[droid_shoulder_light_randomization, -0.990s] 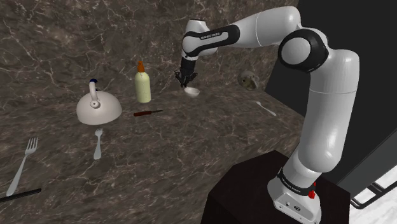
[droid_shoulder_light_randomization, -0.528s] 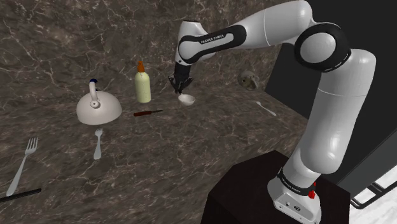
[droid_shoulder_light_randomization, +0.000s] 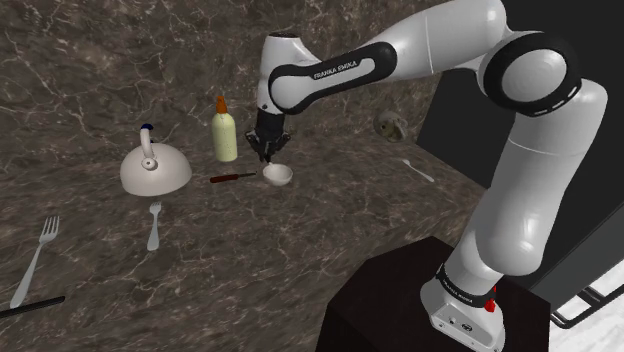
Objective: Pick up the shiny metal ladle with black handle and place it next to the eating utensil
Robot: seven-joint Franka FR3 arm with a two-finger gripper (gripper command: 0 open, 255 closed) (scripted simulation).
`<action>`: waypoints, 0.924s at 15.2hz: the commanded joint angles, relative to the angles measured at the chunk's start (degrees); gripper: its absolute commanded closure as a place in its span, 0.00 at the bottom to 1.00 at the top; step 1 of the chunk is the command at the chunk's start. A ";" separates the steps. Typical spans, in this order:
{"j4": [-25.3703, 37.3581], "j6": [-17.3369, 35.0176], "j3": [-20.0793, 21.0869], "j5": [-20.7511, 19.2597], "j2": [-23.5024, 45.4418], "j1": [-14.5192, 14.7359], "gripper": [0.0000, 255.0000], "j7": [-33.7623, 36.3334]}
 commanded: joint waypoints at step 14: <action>0.58 -0.99 7.27 -4.56 0.31 11.07 1.00 20.54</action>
